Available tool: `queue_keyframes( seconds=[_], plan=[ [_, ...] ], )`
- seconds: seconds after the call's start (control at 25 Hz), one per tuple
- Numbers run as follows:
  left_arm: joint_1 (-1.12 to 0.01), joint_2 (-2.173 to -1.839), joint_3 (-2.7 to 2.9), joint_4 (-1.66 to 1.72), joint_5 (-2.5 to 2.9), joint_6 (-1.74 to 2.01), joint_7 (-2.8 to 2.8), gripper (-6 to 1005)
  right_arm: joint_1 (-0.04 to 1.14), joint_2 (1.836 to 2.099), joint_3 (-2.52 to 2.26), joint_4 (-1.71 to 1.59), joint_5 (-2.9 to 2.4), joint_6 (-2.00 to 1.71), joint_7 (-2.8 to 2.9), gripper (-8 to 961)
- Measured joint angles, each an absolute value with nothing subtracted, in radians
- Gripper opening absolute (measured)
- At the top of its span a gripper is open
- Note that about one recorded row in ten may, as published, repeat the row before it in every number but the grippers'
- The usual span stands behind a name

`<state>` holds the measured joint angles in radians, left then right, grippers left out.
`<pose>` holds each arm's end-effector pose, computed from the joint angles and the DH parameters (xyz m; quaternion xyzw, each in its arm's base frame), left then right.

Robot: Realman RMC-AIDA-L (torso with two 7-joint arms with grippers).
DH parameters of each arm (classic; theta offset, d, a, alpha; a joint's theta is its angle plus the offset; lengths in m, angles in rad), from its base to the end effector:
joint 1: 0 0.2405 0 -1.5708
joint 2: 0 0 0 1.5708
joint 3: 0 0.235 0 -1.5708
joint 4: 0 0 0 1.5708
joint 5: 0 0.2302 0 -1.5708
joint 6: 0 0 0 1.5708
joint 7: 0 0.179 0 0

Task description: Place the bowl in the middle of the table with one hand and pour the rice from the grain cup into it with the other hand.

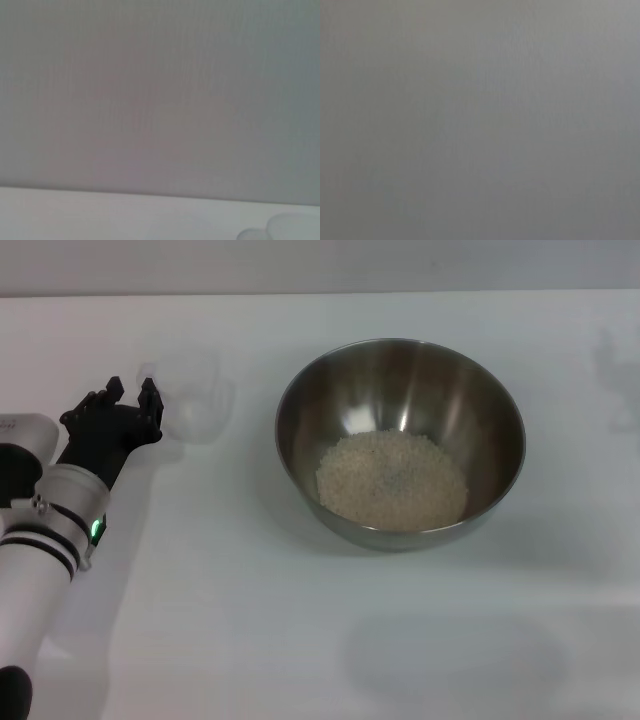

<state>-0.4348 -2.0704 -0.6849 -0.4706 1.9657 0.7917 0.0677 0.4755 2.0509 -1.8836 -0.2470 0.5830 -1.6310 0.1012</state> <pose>-0.2923 0.3792 -0.0876 -0.7148 -0.3438 -0.2486 0.5559 0.2375 0.3685 0.0794 -0.5616 0.0206 0.4832 0.6713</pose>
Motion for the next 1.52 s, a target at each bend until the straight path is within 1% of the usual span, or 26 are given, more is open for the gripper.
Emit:
queue_keyframes(
  seconds=[0.2, 0.44, 0.56, 0.6, 0.64, 0.8, 0.88, 1.12, 1.4, 1.52],
  plan=[
    [-0.404, -2.066, -0.685, -0.494, 1.994, 0.795, 0.067, 417, 0.475, 2.051, -1.884, -0.246, 0.583, -1.631, 0.101, 602],
    [-0.319, -2.063, -0.684, -0.524, 2.037, 0.881, 0.066, 656, 0.475, 2.051, -1.884, -0.233, 0.59, -1.627, 0.101, 605],
    [-0.268, -2.068, -0.682, -0.523, 2.065, 1.031, 0.062, 712, 0.473, 2.058, -1.883, -0.206, 0.592, -1.626, 0.101, 607],
    [-0.256, -2.069, -0.681, -0.518, 2.072, 1.089, 0.054, 731, 0.467, 2.067, -1.882, -0.187, 0.592, -1.62, 0.101, 607],
    [-0.251, -2.069, -0.681, -0.516, 2.076, 1.122, 0.05, 750, 0.467, 2.067, -1.882, -0.187, 0.592, -1.62, 0.101, 608],
    [-0.251, -2.072, -0.664, -0.483, 2.082, 1.267, 0.005, 825, 0.415, 2.087, -1.891, -0.165, 0.589, -1.54, 0.114, 610],
    [-0.255, -2.072, -0.664, -0.481, 2.082, 1.278, 0.003, 862, 0.402, 2.089, -1.895, -0.165, 0.587, -1.514, 0.124, 611],
    [-0.272, -2.072, -0.661, -0.476, 2.082, 1.308, 0.002, 862, 0.374, 2.09, -1.926, -0.143, 0.558, -1.364, 0.233, 614],
    [-0.295, -2.072, -0.646, -0.454, 2.082, 1.313, 0.004, 862, 0.379, 2.087, -1.926, -0.124, 0.561, -1.32, 0.241, 618],
    [-0.305, -2.074, -0.644, -0.446, 2.082, 1.314, 0.003, 862, 0.388, 2.085, -1.92, -0.127, 0.565, -1.295, 0.234, 676]
  ],
)
